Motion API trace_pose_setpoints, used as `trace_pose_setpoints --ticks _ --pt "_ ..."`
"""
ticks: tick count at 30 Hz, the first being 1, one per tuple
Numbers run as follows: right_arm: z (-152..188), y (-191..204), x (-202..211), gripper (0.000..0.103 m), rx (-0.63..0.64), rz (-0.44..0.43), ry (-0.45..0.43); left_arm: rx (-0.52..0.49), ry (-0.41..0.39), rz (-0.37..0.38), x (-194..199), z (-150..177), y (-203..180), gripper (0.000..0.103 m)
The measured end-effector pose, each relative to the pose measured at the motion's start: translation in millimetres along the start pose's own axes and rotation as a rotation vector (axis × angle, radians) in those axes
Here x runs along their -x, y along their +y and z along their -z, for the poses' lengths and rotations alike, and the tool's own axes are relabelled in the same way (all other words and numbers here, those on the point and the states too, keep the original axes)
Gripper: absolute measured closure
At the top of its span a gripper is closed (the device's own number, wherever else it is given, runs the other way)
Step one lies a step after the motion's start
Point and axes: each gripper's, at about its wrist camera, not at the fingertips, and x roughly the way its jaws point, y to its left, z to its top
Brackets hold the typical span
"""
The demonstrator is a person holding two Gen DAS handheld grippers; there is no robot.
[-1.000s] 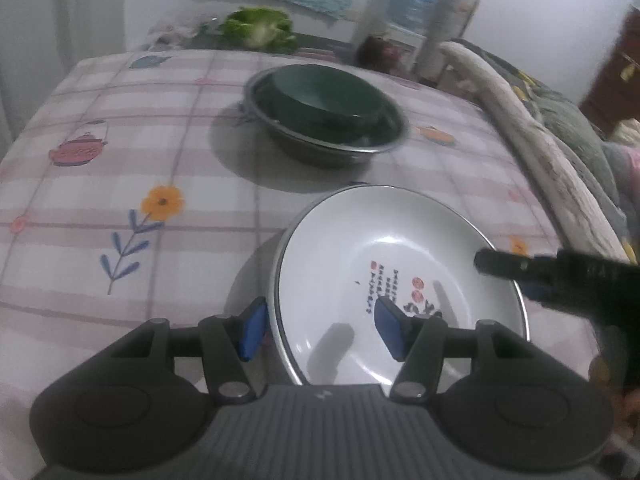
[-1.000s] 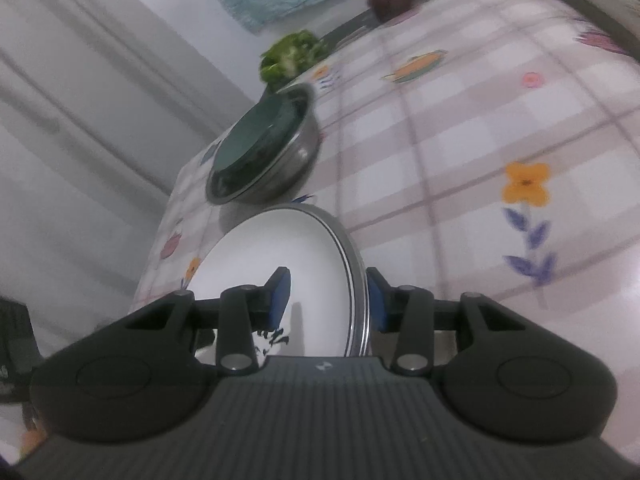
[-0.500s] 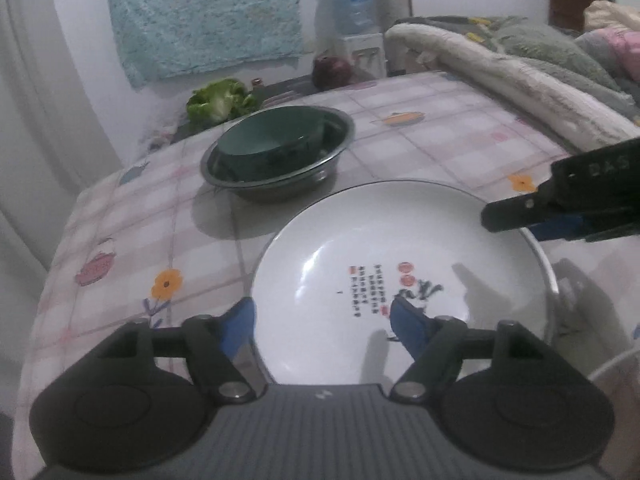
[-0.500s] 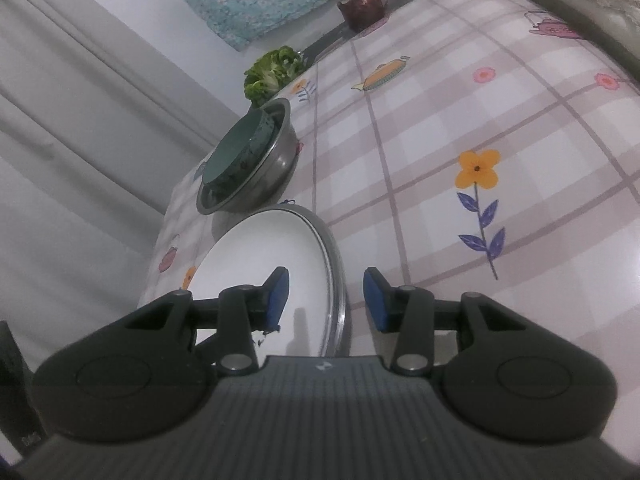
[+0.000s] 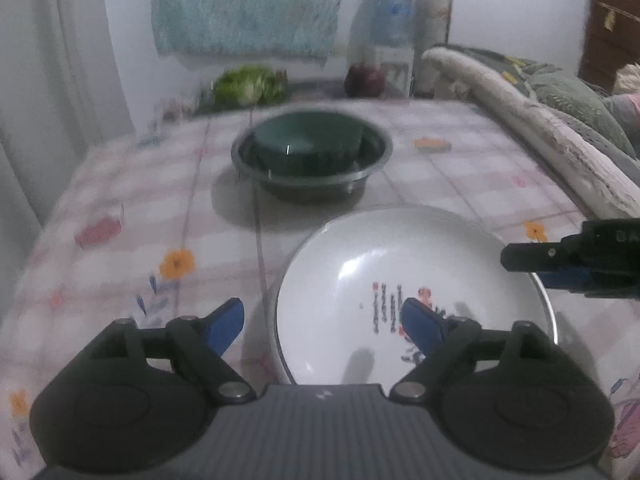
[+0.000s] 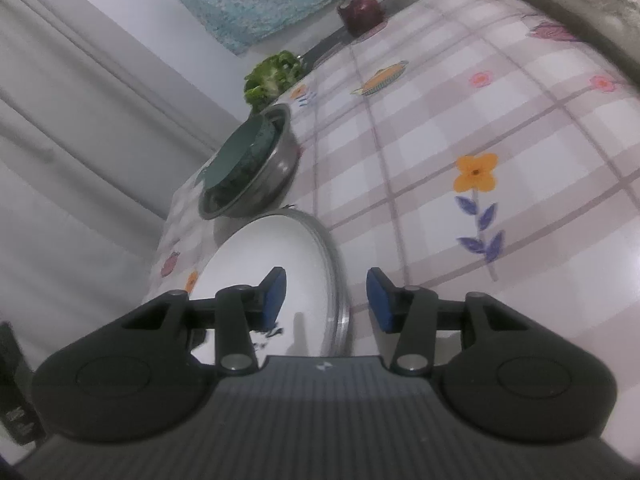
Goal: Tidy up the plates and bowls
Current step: 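Open both tools and release the white plate inside the large steel bowl, then raise both tools and move them toward the green-in-steel bowl stack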
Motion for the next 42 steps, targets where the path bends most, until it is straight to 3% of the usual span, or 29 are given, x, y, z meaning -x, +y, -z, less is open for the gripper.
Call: trace_pose_setpoints --ticks 2,5,8,10,14,16,23,29,42 --pt "3 11 -2 0.053 0.039 0.000 0.007 0.044 0.028 0.021 -4 2 6 0.016" --pt "6 21 0 0.052 0.095 0.048 -0.007 0.078 0.038 0.031 0 4 11 0.016" --pt "6 27 11 0.044 0.142 0.124 -0.043 0.096 0.021 0.030 10 6 17 0.015" --pt "7 29 22 0.027 0.167 0.159 -0.075 0.111 -0.002 0.033 20 7 20 0.015" --pt "11 38 49 0.014 0.212 0.189 -0.152 0.132 -0.065 0.057 44 10 25 0.011" --pt "14 46 65 0.002 0.251 0.180 -0.205 0.132 -0.098 0.081 58 12 28 0.010" --pt "33 84 120 0.001 0.451 0.135 -0.391 0.112 -0.265 0.168 118 20 36 0.002" --pt "53 107 159 0.001 0.547 0.048 -0.514 0.046 -0.410 0.200 171 32 32 0.000" --pt "69 120 208 0.001 0.550 -0.082 -0.572 -0.026 -0.534 0.262 223 48 15 0.000"
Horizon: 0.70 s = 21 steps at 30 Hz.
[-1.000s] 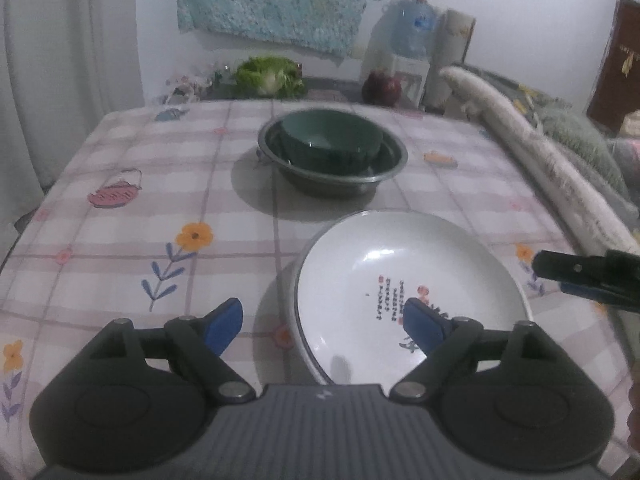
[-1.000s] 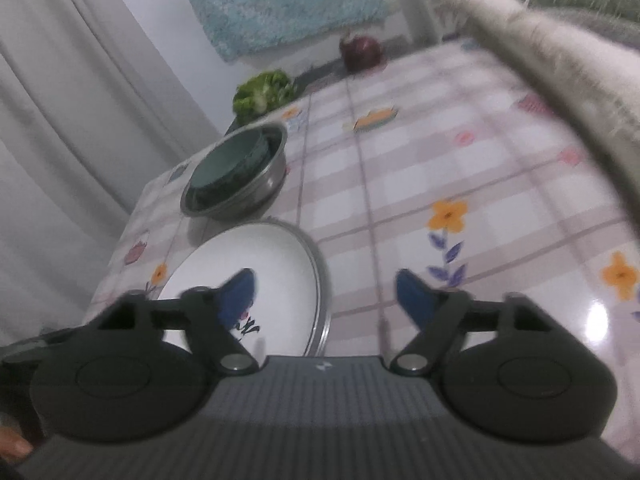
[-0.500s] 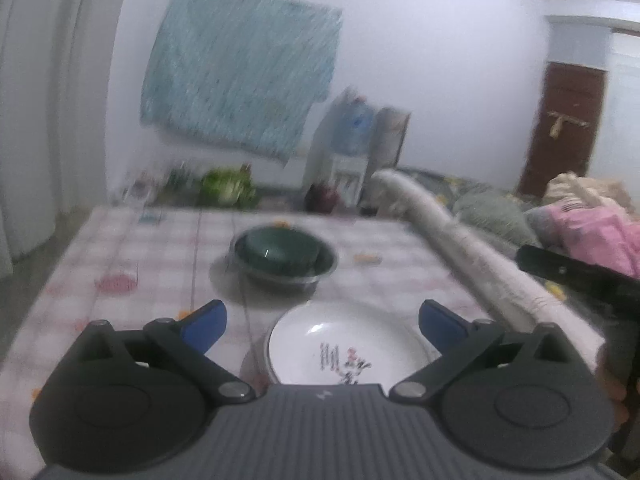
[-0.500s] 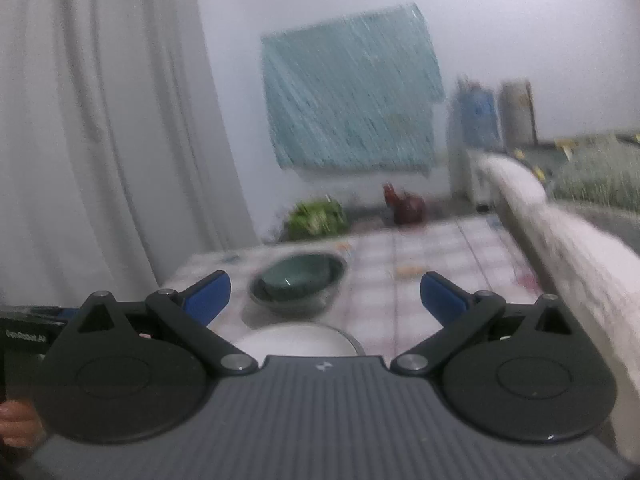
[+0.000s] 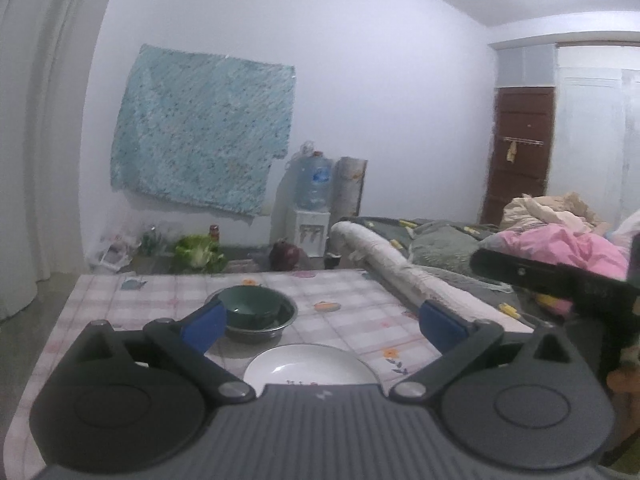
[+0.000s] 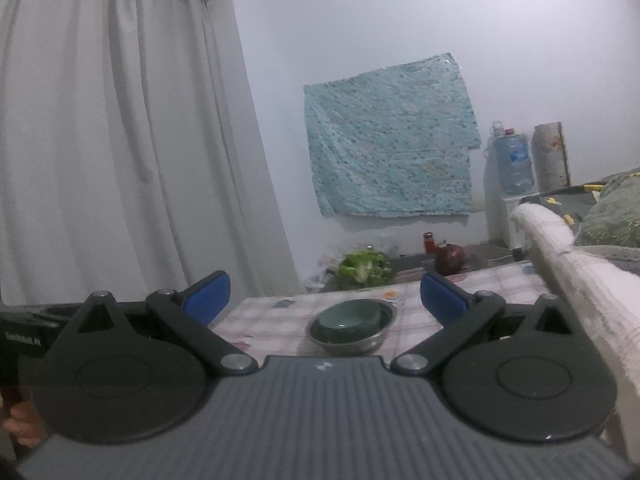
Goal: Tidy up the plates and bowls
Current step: 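Raise both tools and move them toward the green-in-steel bowl stack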
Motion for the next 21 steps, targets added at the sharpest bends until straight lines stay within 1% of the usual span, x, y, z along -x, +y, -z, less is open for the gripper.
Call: trace_pose_setpoints --ticks 10,16,21 --pt "-1 15 30 0.001 -0.020 -0.049 -0.027 -0.055 -0.033 0.036 18 2 -17 0.000" --pt "7 22 46 0.001 -0.051 -0.050 -0.033 -0.086 -0.030 0.047 20 7 -22 0.000" --pt "11 25 49 0.001 -0.063 -0.046 -0.017 -0.102 -0.013 0.041 19 10 -21 0.000"
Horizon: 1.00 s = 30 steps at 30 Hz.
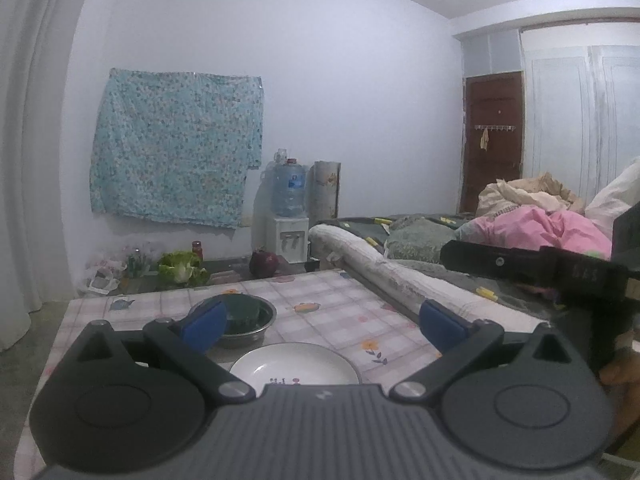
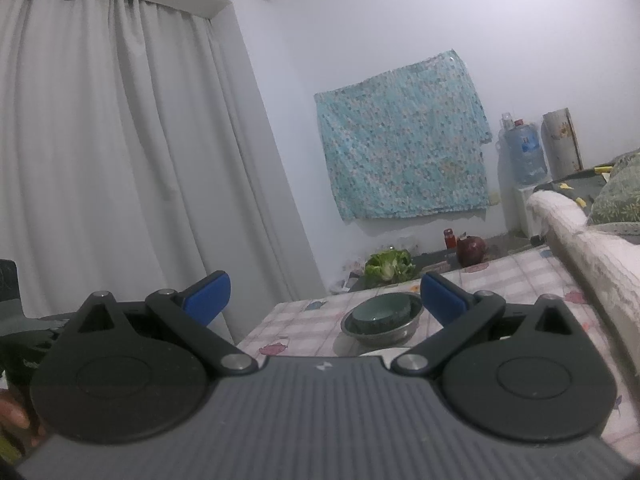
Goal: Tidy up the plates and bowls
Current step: 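Raise both tools and move them toward the green-in-steel bowl stack, then grasp the steel bowl rim with the right tool while the left tool grasps it opposite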
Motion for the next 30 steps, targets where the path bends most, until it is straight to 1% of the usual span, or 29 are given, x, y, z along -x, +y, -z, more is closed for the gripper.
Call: trace_pose_setpoints --ticks 3,7,12,19,25,28,30 --pt "1 2 -2 0.001 0.006 0.004 0.010 -0.008 0.006 -0.008 -7 0 2 0.000" --pt "0 -2 -17 0.001 -0.010 0.004 0.028 -0.013 0.025 -0.023 -20 0 10 0.000" --pt "4 -17 -44 0.001 -0.042 0.009 0.068 0.008 0.050 -0.023 -40 1 23 0.000" --pt "8 -35 -82 0.001 -0.075 0.015 0.116 0.055 0.055 0.028 -61 1 45 0.000" --pt "11 -51 -114 0.001 -0.097 0.026 0.149 0.021 0.087 -0.025 -88 4 53 0.000" --pt "12 -60 -132 0.001 -0.105 0.030 0.178 0.042 0.113 -0.054 -105 6 61 0.000" --pt "12 -64 -145 0.001 -0.101 0.036 0.196 0.066 0.144 -0.092 -120 6 72 0.000"
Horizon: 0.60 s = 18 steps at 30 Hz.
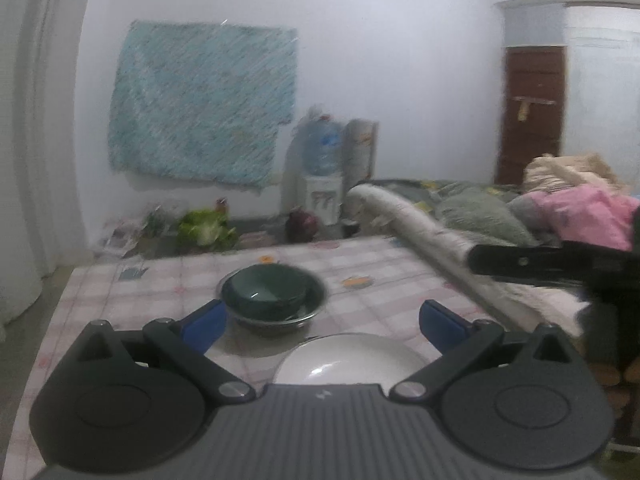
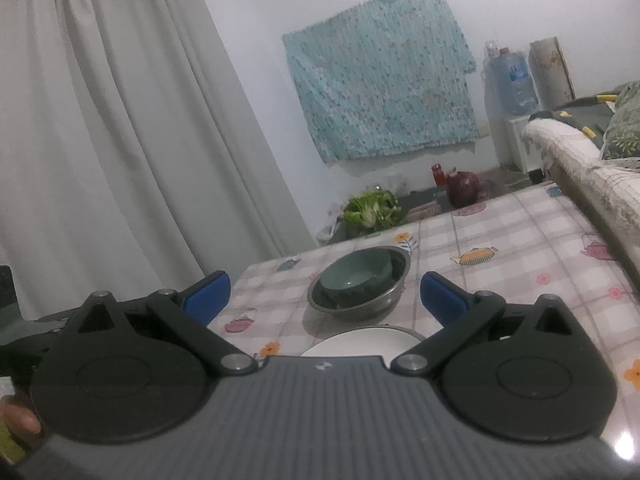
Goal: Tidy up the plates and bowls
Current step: 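Grasp the steel bowl rim with the right tool while the left tool grasps it opposite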
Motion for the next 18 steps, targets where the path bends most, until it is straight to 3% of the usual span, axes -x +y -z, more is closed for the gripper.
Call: trace_pose_setpoints --ticks 9,15,18 --pt "-32 -25 -82 0.001 0.021 0.096 0.136 0.200 0.178 -0.178 -91 -17 63 0.000" --pt "-41 -55 -159 0.001 -0.044 0.102 0.280 0.283 0.223 -0.205 -145 -31 96 0.001" --pt "-43 -69 -192 0.001 -0.094 0.086 0.329 0.347 0.250 -0.170 -172 -34 110 0.002"
